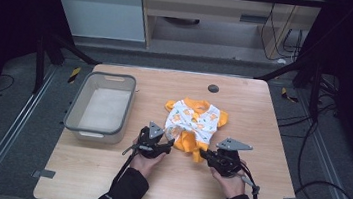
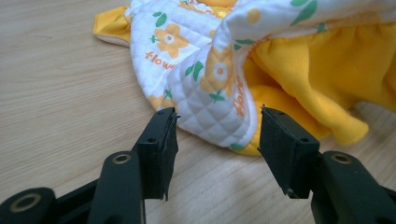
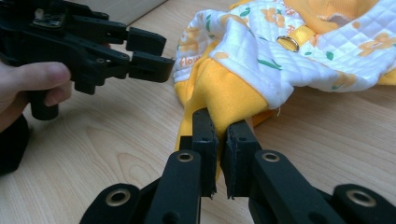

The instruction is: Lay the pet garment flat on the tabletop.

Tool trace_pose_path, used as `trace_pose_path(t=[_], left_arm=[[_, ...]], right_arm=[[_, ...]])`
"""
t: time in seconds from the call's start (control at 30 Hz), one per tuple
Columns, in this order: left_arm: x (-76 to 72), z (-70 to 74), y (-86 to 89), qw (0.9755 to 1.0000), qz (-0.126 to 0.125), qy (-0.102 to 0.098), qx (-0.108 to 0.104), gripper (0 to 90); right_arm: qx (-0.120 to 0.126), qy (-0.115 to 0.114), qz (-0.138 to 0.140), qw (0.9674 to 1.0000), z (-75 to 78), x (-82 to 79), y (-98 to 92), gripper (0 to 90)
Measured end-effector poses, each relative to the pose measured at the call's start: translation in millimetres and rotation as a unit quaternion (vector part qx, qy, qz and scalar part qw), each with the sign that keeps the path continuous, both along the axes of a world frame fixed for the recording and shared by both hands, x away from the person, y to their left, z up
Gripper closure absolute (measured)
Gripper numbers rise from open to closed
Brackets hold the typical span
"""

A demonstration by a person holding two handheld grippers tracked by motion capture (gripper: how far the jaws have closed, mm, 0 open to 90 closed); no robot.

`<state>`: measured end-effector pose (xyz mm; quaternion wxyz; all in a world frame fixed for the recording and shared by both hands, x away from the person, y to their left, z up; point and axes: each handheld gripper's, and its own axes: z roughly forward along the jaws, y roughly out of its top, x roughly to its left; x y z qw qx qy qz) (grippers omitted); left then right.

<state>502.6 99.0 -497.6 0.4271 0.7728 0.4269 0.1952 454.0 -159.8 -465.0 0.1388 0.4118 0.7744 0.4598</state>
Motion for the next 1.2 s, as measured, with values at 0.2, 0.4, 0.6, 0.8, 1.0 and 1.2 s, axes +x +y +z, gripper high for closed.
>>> trace_pose_path(t=[0.2,0.4,0.6,0.8,1.0,1.2], left_arm=[[6.1,-6.0,-12.4,0.9999,0.002,0.007,0.009,48.6],[12.6,-5.3,-15.0,0.9997,0.004,0.026,0.003,66.9],[15.2,1.3,-10.4,0.9994,-0.006,0.035,0.003,87.2],[14.1,5.8,-6.2,0.9993,-0.016,0.035,0.005,89.2],[6.6,25.9,3.5,0.9995,-0.028,0.012,0.005,89.3],[-3.2,48.6,19.9,0.9989,-0.046,-0.003,0.012,89.4]], right_arm=[[-0.002,-0.001,0.002,1.0,-0.4,-0.2,1.5,84.6],[-0.002,0.003,0.003,1.0,-0.5,-0.3,1.3,84.6],[-0.002,0.002,0.005,1.0,0.2,-0.5,0.2,84.6],[-0.001,0.0,0.006,1.0,2.4,-0.9,-0.6,84.6],[0.006,-0.006,0.007,0.9999,10.5,-3.8,-6.1,84.6],[0.014,-0.004,0.009,0.9998,20.3,-6.1,-14.8,84.3]])
